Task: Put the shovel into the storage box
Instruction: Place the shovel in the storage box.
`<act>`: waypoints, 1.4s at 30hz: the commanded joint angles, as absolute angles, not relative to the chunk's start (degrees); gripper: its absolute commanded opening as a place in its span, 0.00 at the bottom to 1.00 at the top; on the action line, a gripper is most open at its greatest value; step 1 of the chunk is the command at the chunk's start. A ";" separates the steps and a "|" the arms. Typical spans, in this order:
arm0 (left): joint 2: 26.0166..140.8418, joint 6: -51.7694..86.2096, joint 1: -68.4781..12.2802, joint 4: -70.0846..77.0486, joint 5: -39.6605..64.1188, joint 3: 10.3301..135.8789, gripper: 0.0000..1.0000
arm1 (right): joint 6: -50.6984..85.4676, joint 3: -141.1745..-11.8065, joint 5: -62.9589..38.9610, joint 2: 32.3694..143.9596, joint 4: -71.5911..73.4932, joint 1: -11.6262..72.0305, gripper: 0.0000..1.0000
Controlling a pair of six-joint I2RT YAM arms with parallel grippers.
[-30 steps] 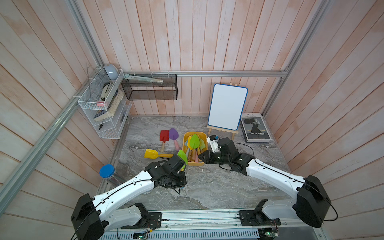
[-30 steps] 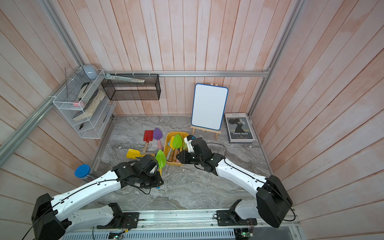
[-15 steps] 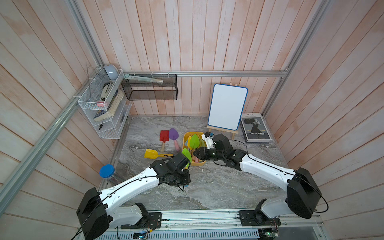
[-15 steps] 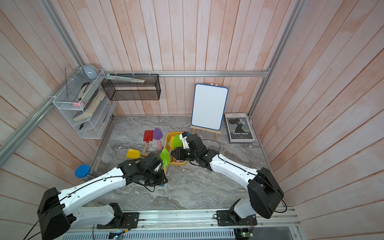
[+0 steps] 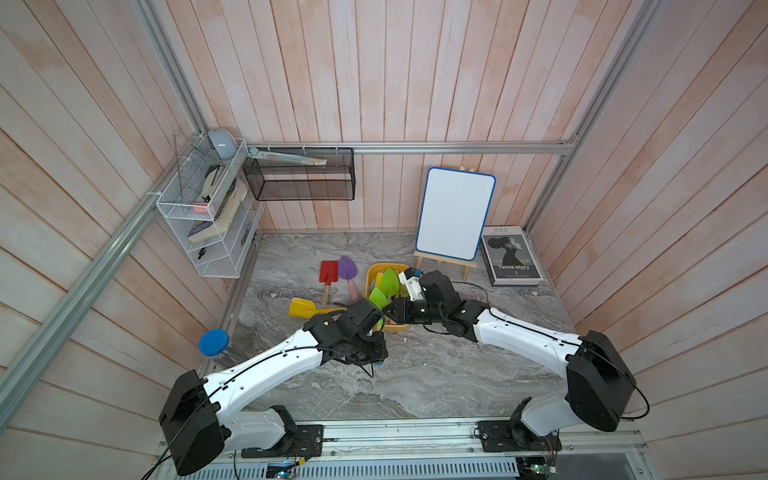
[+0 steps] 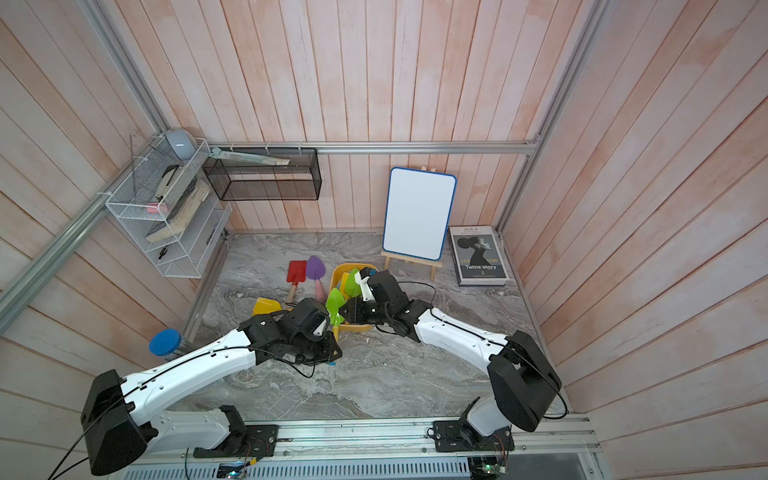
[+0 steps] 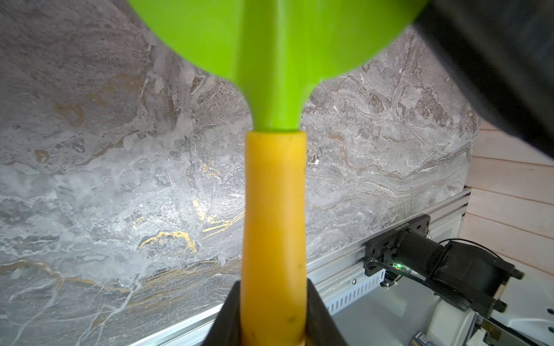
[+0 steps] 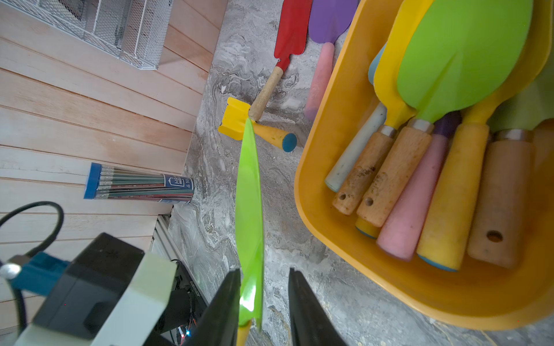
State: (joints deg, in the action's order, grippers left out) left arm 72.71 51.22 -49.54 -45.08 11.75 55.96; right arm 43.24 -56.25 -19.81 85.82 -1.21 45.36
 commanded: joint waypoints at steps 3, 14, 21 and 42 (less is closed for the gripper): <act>72.41 50.01 -49.74 -43.75 12.13 57.35 0.17 | 43.44 -57.58 -20.65 86.83 0.24 45.79 0.21; 71.68 49.89 -49.75 -43.23 12.39 57.11 0.26 | 43.37 -57.88 -20.55 87.38 0.24 45.73 0.00; 70.70 49.40 -49.74 -42.32 13.05 56.75 0.66 | 42.61 -58.38 -20.31 87.79 -0.42 45.64 0.00; 61.96 49.04 -49.69 -33.98 11.23 53.26 0.72 | 32.45 -62.62 -24.52 90.41 -3.61 31.58 0.00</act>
